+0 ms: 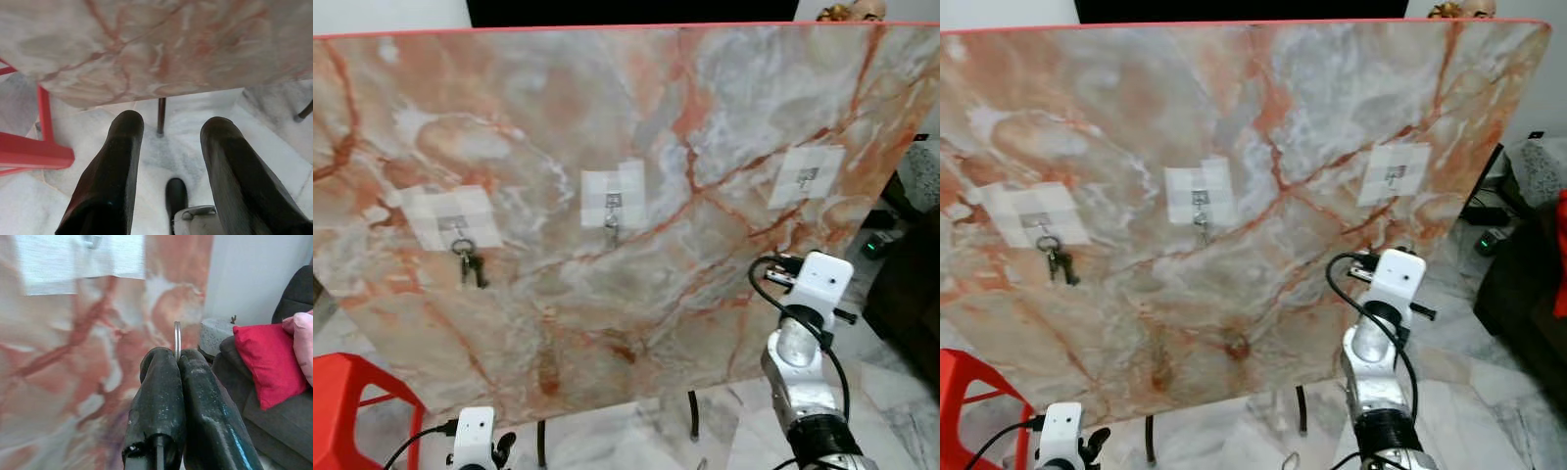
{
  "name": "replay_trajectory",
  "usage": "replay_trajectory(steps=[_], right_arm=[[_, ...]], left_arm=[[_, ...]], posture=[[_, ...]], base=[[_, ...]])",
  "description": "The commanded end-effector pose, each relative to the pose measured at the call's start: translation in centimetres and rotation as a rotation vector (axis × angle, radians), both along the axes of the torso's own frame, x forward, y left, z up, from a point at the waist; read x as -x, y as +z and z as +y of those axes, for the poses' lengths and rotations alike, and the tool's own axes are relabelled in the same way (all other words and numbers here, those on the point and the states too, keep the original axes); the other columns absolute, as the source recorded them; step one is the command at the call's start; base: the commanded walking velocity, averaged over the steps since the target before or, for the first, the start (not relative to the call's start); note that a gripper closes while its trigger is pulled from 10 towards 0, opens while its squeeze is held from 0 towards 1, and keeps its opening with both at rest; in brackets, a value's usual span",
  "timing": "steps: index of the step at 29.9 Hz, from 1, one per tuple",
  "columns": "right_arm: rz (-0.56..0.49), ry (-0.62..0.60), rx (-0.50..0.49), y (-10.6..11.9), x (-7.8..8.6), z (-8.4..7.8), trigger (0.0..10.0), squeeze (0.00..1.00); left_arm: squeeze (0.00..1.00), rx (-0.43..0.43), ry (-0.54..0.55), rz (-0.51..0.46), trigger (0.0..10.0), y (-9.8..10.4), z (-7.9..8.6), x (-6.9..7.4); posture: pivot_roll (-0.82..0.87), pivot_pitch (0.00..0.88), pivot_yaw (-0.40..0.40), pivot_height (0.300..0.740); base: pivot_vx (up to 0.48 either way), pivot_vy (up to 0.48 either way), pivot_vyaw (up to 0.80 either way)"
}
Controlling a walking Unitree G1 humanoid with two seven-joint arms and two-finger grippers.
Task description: Hang keys on a hook
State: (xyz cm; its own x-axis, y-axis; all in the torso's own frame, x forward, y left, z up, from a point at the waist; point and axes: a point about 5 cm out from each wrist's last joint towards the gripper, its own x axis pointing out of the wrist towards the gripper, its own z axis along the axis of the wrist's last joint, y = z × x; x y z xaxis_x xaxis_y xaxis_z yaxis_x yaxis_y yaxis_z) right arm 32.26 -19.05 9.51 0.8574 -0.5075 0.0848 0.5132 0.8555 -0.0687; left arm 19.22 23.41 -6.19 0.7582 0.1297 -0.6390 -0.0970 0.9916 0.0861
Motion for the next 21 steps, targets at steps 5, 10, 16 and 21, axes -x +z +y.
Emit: replay_trajectory(steps=[5, 10, 16, 21], right_arm=[[-0.012, -0.003, 0.010, 0.7, -0.4, -0.3, 10.0, 0.00], [-0.030, 0.023, 0.043, 1.3, -0.7, -0.1, 10.0, 0.00], [-0.029, 0.031, 0.124, 2.3, -1.6, -0.2, 10.0, 0.00], [-0.035, 0.003, 0.173, 3.5, -2.4, -0.9, 10.0, 0.00]], left_arm=[[0.00, 0.008, -0.007, 0.012, 10.0, -0.2, -0.3, 0.3], [0.00, 0.010, -0.009, 0.010, 10.0, -0.2, -0.4, 0.3], [0.00, 0.011, -0.007, 0.007, 10.0, -0.2, -0.4, 0.2], [0.00, 0.018, -0.005, 0.004, 10.0, -0.2, -0.4, 0.1]], posture=[[0.08, 0.000, -0.048, 0.740], [0.08, 0.000, -0.048, 0.740], [0.08, 0.000, -0.047, 0.740], [0.09, 0.000, -0.048, 0.740]], base=[[0.000, 0.000, 0.00], [0.000, 0.000, 0.00], [0.000, 0.000, 0.00], [0.000, 0.000, 0.00]])
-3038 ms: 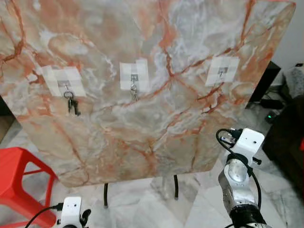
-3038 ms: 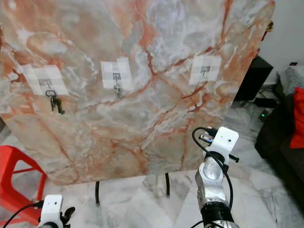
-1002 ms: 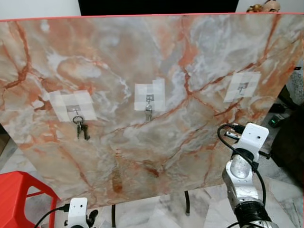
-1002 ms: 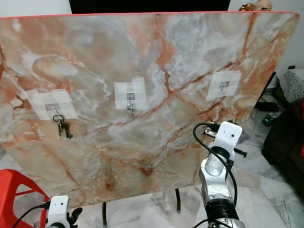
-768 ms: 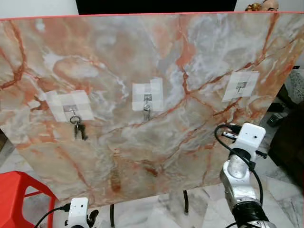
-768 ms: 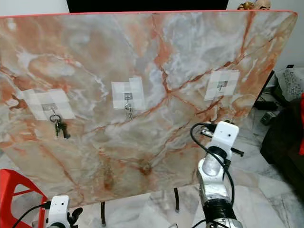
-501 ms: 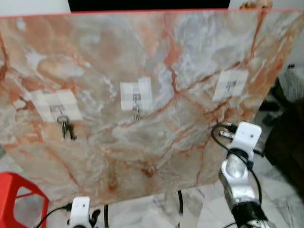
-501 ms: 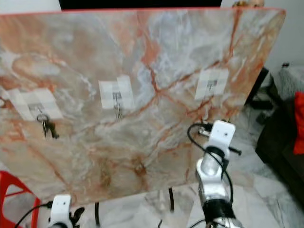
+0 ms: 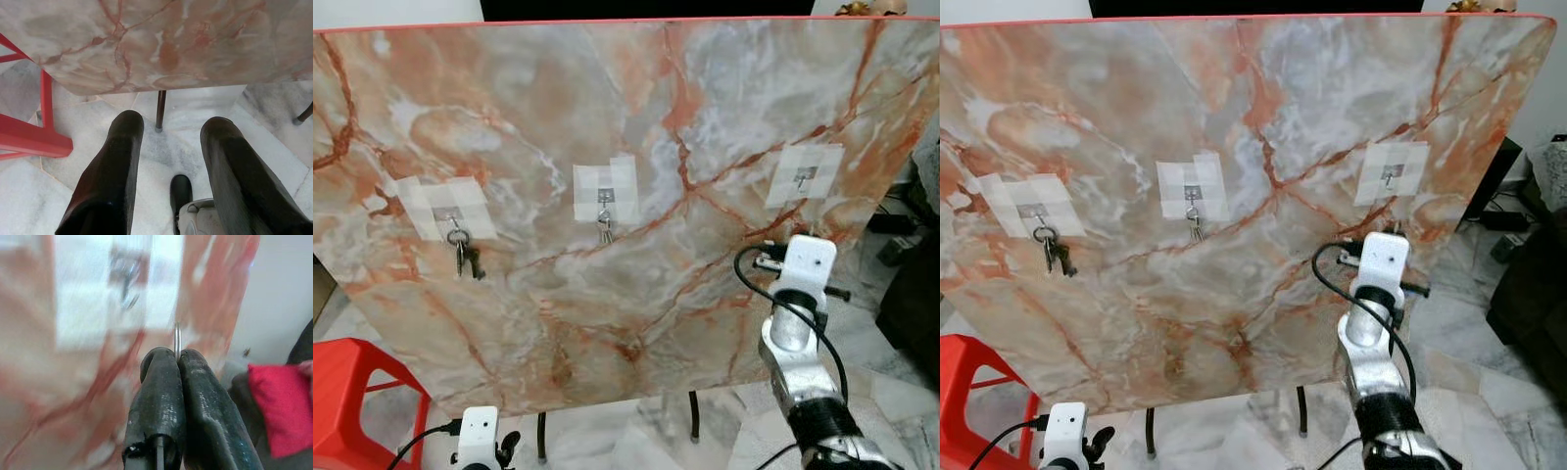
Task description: Hang keys on a hook
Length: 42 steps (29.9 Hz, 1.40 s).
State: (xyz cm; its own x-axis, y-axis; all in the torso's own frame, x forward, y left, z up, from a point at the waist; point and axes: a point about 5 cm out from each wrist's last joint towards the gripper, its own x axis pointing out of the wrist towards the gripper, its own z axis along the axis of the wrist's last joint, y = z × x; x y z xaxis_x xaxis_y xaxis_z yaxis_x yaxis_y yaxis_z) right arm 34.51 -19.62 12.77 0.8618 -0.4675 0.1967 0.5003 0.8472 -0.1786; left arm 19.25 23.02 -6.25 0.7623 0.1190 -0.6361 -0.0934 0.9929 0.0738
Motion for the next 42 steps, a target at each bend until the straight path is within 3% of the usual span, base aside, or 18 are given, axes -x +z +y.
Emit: replay_trajectory(steps=[1, 17, 42], right_arm=[[0.007, -0.027, 0.032, 0.5, -0.4, -0.5, 10.0, 0.00], [0.010, -0.031, 0.109, 1.8, -1.6, -0.6, 10.0, 0.00], [0.062, 0.009, 0.205, 2.0, -2.6, -0.2, 10.0, 0.00]], left_arm=[[0.00, 0.007, 0.000, 0.010, 10.0, -0.1, 0.0, 0.2], [0.00, 0.008, -0.001, -0.002, 10.0, 0.0, 0.0, 0.0], [0.00, 0.015, 0.002, -0.006, 10.0, 0.0, -0.2, -0.2]], posture=[[0.09, 0.000, -0.048, 0.740], [0.09, 0.000, -0.046, 0.740], [0.09, 0.000, -0.050, 0.740]], base=[[0.000, 0.000, 0.00], [0.000, 0.000, 0.00], [0.000, 0.000, 0.00]])
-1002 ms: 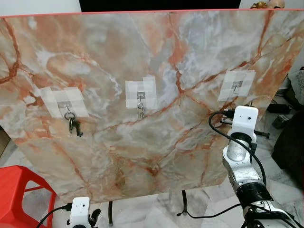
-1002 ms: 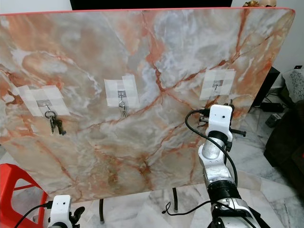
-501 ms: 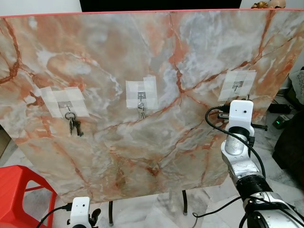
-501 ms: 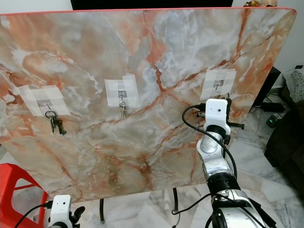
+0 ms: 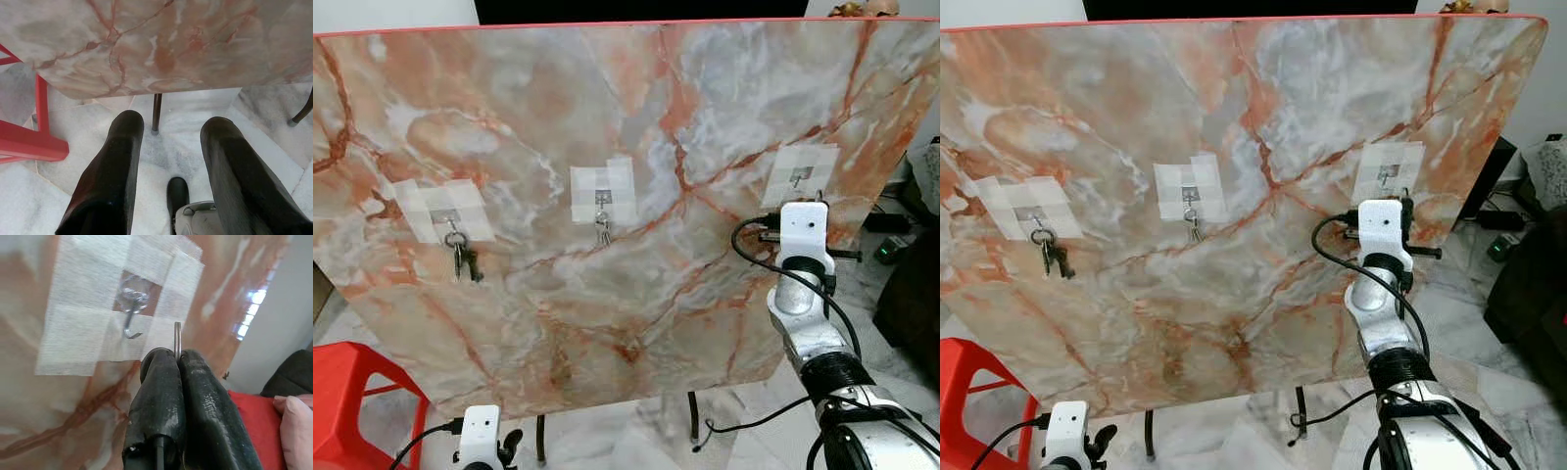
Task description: Hang keys on a hook
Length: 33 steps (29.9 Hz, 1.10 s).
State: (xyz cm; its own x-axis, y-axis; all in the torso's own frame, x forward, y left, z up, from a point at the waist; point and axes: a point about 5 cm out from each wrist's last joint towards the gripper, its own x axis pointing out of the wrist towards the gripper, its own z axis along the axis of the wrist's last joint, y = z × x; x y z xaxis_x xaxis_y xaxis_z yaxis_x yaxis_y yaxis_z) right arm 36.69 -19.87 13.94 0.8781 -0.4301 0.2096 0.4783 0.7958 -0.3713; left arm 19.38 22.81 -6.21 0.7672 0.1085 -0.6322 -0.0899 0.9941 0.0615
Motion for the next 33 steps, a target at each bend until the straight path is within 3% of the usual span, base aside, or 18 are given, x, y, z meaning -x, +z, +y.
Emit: replay_trajectory(steps=[1, 7, 16, 33], right_arm=[[-0.018, 0.015, 0.023, 0.88, -0.46, 0.14, 10.0, 0.00], [-0.007, 0.028, 0.078, 0.98, -0.60, 0.56, 10.0, 0.00], [-0.001, 0.010, 0.083, 0.83, -0.58, 0.58, 10.0, 0.00], [0.056, -0.026, 0.157, 1.19, -1.04, -0.29, 10.0, 0.00]], left_arm=[[0.00, 0.004, 0.007, 0.002, 10.0, -0.01, -0.02, -0.05], [0.00, 0.009, 0.009, -0.005, 10.0, 0.04, -0.09, -0.14], [0.00, 0.012, 0.009, -0.010, 10.0, 0.10, -0.19, -0.29], [0.00, 0.012, 0.007, -0.013, 10.0, 0.14, -0.18, -0.35]], posture=[[0.09, 0.000, -0.051, 0.740], [0.09, 0.000, -0.052, 0.740], [0.10, 0.000, -0.053, 0.740], [0.10, 0.000, -0.054, 0.740]], base=[[0.000, 0.000, 0.00], [0.000, 0.000, 0.00], [0.000, 0.000, 0.00], [0.000, 0.000, 0.00]])
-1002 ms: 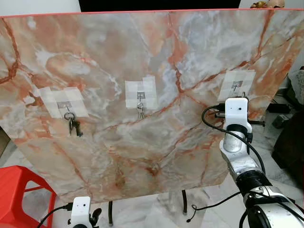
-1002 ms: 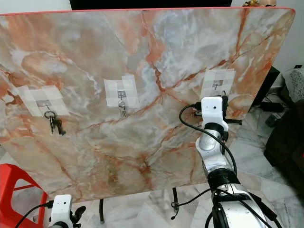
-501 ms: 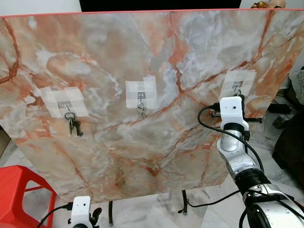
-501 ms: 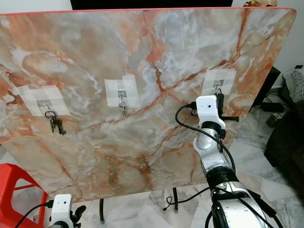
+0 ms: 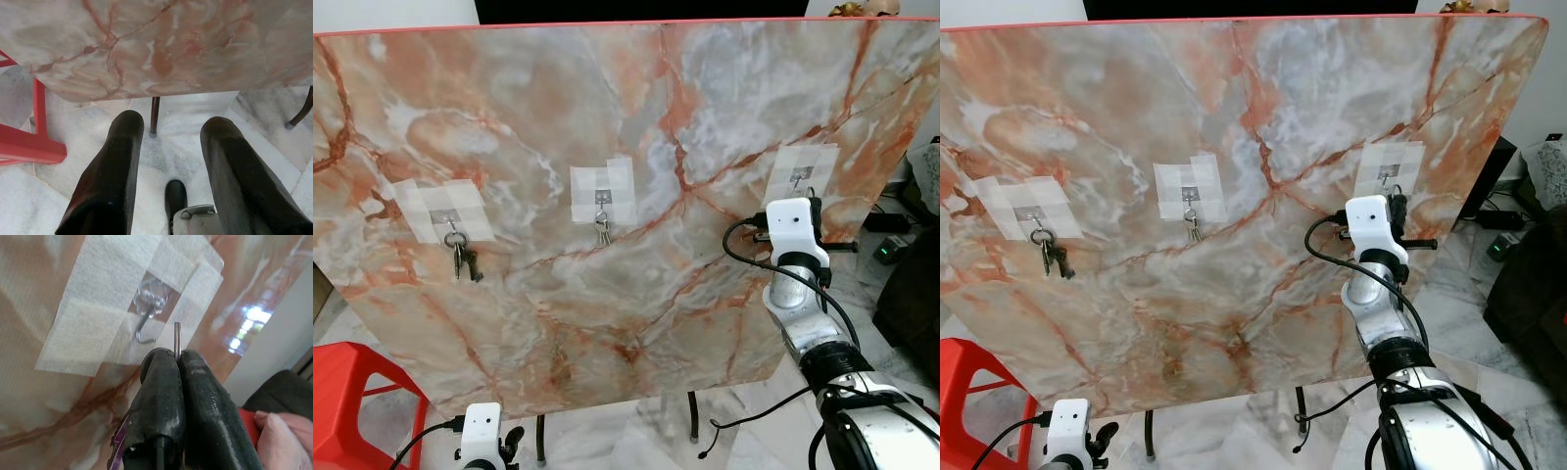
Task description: Hang keys on a hook
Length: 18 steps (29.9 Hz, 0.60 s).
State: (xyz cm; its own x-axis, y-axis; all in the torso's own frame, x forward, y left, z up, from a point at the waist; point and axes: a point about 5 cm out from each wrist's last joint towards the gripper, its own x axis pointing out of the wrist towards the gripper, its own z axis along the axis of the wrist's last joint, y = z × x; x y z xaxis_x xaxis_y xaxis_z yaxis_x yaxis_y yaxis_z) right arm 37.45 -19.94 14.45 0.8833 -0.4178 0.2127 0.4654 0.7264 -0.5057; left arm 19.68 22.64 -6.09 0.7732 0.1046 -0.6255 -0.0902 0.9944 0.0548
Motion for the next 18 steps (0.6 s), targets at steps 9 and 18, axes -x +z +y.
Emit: replay_trajectory(steps=[9, 18], right_arm=[[0.030, -0.003, 0.065, 0.61, -0.44, -0.35, 10.0, 0.00], [0.067, 0.024, 0.112, 0.16, -0.46, 0.11, 10.0, 0.00]], left_arm=[[0.00, 0.007, 0.006, -0.005, 10.0, 0.03, -0.02, -0.06], [0.00, 0.007, 0.006, -0.012, 10.0, 0.14, -0.01, -0.21]], posture=[[0.10, 0.000, -0.054, 0.740], [0.10, 0.000, -0.053, 0.740]], base=[[0.000, 0.000, 0.00], [0.000, 0.000, 0.00]])
